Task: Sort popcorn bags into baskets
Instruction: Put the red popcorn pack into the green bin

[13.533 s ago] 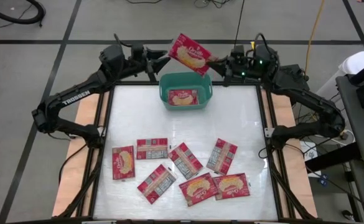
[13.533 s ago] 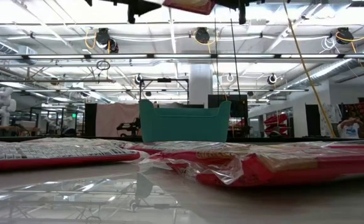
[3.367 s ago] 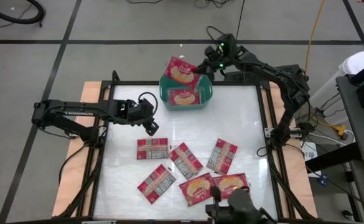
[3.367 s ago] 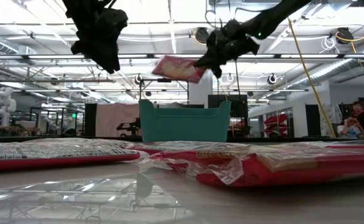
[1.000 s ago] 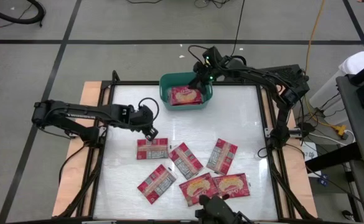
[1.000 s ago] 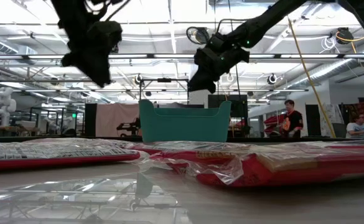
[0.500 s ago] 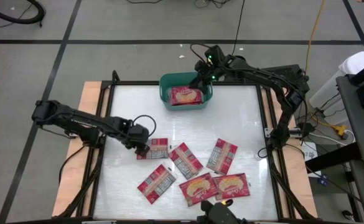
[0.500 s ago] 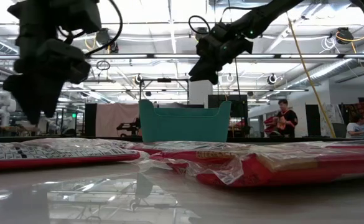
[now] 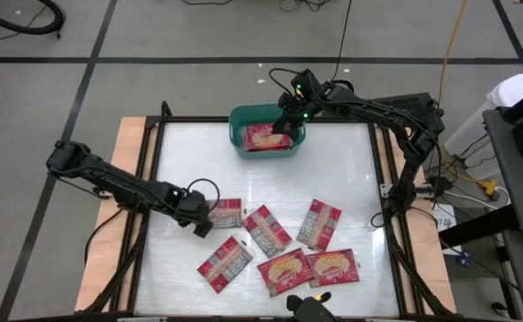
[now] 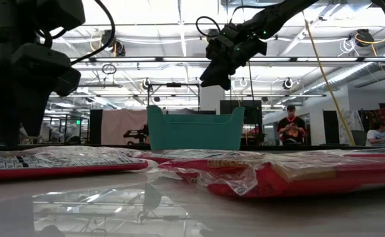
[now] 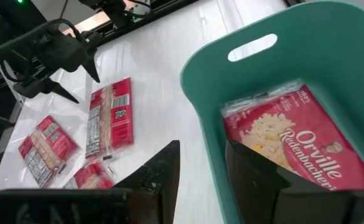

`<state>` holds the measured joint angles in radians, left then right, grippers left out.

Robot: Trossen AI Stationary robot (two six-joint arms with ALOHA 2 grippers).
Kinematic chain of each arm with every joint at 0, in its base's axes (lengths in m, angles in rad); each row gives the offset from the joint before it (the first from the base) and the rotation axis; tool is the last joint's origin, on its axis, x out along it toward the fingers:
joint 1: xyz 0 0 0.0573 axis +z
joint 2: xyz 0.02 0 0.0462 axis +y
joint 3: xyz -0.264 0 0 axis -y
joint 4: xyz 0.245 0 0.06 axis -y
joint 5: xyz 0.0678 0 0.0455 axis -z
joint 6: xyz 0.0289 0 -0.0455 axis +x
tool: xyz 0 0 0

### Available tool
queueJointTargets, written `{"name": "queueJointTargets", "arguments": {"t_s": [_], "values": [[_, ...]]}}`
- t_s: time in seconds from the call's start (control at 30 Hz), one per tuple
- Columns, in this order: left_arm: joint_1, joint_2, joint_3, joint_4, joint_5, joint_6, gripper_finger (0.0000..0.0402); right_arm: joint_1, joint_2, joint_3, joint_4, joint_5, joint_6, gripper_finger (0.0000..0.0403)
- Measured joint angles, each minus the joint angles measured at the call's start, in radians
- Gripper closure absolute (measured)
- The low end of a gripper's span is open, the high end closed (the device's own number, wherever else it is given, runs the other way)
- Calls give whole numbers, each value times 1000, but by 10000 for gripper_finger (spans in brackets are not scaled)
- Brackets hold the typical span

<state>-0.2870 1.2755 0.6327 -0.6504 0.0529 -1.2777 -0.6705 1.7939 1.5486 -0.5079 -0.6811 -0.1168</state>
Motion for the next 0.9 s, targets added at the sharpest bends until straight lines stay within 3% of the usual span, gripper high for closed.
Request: {"name": "queueJointTargets", "arguments": {"t_s": [0.37,0.7,0.9], "values": [[-93,67,-2,13,-82,91,137,12,-2,0,-25,0,0,279],[-110,167,3,47,-117,93,141,12,-2,0,-29,-1,0,279],[-109,166,1,35,-134,173,205,12,-2,0,-29,-1,0,279]]}}
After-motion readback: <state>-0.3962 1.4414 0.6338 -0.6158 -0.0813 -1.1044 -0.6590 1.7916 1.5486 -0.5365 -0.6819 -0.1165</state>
